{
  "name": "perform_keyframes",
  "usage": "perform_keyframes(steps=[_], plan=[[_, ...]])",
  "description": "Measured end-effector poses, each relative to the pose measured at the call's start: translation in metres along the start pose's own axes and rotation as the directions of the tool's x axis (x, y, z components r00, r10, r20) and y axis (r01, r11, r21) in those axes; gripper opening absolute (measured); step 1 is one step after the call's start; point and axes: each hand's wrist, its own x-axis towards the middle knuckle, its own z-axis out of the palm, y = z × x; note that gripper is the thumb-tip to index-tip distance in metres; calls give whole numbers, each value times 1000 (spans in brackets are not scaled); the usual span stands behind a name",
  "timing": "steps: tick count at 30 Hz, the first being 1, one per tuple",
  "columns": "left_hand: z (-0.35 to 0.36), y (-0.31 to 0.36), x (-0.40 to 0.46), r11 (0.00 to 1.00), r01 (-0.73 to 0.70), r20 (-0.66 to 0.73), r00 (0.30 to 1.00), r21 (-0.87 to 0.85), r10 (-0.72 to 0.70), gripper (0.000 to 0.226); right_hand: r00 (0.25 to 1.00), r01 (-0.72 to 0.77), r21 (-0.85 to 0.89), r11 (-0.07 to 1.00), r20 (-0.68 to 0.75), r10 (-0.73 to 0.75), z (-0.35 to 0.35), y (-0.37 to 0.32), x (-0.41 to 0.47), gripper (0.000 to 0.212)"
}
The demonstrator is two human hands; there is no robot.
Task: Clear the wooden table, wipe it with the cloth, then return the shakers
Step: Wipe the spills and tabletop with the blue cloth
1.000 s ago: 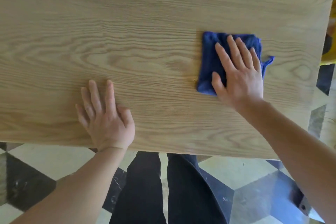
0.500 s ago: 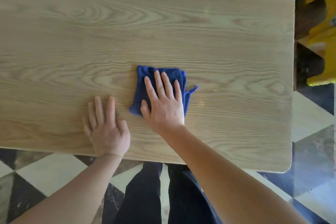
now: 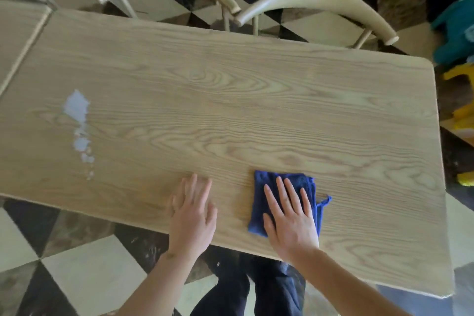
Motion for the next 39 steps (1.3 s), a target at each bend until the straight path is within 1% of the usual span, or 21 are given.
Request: perform_keyframes(steps=[5, 8, 10, 12, 15, 19, 22, 25, 28, 30, 32, 36, 39], plan=[[-25, -70, -31, 983, 182, 31, 983, -25, -182, 60, 999, -18, -79, 997, -33, 15, 7, -23, 9, 63], [-38, -106, -44, 972, 231, 64, 972, -49, -227, 58, 1000, 9, -90, 996, -22, -11, 9, -55, 24, 64], [-42, -128, -50, 972, 228, 72, 972, -62, -224, 57, 998, 67, -92, 994, -5, -68, 12, -85, 35, 63], [-48, -147, -51, 963, 245, 75, 968, -110, -238, 55, 991, 134, -92, 987, 10, -133, 14, -116, 47, 65], [-57, -173, -47, 936, 305, 55, 952, -179, -300, 53, 977, 214, -93, 972, 30, -212, 16, -158, 62, 62], [-70, -205, -35, 932, 331, 59, 944, -145, -326, 59, 953, 304, -114, 946, 51, -300, 23, -200, 78, 61], [-79, -225, -19, 929, 346, 12, 938, -131, -348, 59, 925, 380, -102, 919, 79, -373, 27, -229, 91, 62], [-88, -245, -2, 920, 362, -40, 927, -151, -372, 58, 888, 457, -74, 886, 94, -450, 31, -258, 102, 64], [-99, -266, 17, 903, 393, -25, 915, -174, -403, 63, 808, 587, -45, 809, 108, -580, 38, -294, 116, 65], [-108, -281, 28, 904, 391, -9, 917, -175, -398, 64, 763, 641, -33, 767, 128, -633, 43, -321, 128, 63], [-119, -294, 39, 908, 387, 14, 921, -163, -390, 63, 769, 629, -8, 778, 153, -620, 46, -347, 137, 59], [-143, -312, 56, 904, 401, 53, 916, -148, -397, 61, 836, 517, 57, 854, 178, -518, 40, -377, 144, 59], [-153, -321, 65, 904, 402, 62, 916, -143, -397, 61, 842, 506, 59, 860, 181, -508, 34, -381, 145, 61]])
